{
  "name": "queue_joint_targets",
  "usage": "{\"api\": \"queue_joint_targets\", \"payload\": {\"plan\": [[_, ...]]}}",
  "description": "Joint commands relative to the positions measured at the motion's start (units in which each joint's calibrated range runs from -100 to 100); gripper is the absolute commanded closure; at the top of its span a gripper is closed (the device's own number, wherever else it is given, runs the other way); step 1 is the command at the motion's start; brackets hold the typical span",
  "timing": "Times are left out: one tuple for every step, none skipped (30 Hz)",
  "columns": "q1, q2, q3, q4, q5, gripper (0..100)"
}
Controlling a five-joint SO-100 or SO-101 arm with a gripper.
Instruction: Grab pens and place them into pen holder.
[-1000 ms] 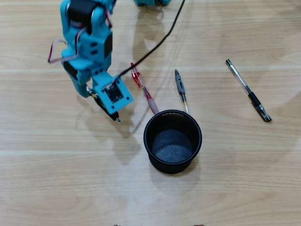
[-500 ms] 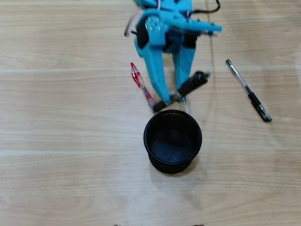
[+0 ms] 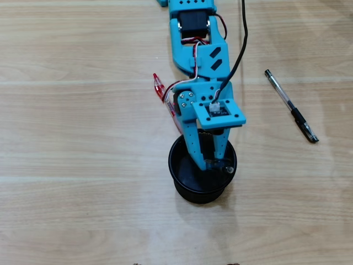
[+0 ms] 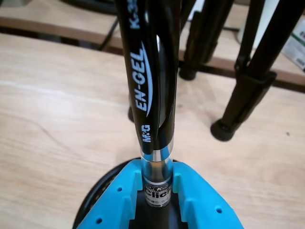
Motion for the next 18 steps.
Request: {"api": "queue_joint_targets", "payload": {"plan": [[0.1,-1.4,-3.0,-1.3,-0.1,89],[0.2,-1.5,-3.1,-1.3,-0.1,89],[0.4,-1.5,-3.2,-1.3,-0.2,89],[0.5,-1.5,-3.2,-1.3,-0.2,89],[0.6,-1.5,-3.2,-1.3,-0.2,89],[1.0,-1.4,-3.2,-1.3,-0.1,89],[1.2,-1.4,-3.2,-1.3,-0.1,89],[1.3,-1.4,-3.2,-1.3,0.0,89],[1.5,-1.6,-3.4,-1.3,0.2,89],[2.0,-1.9,-3.8,-1.3,0.9,89],[2.4,-2.9,-4.5,-1.3,2.5,89],[2.7,-4.5,-5.2,-1.2,4.9,89],[3.4,-6.7,-5.8,-0.2,7.8,89],[4.2,-9.3,-6.6,3.0,10.5,89],[5.1,-12.1,-7.9,9.2,13.0,89],[6.2,-14.7,-9.7,18.1,15.7,89],[7.6,-17.0,-11.8,28.0,18.6,89],[9.5,-18.6,-13.9,39.0,21.6,89]]}}
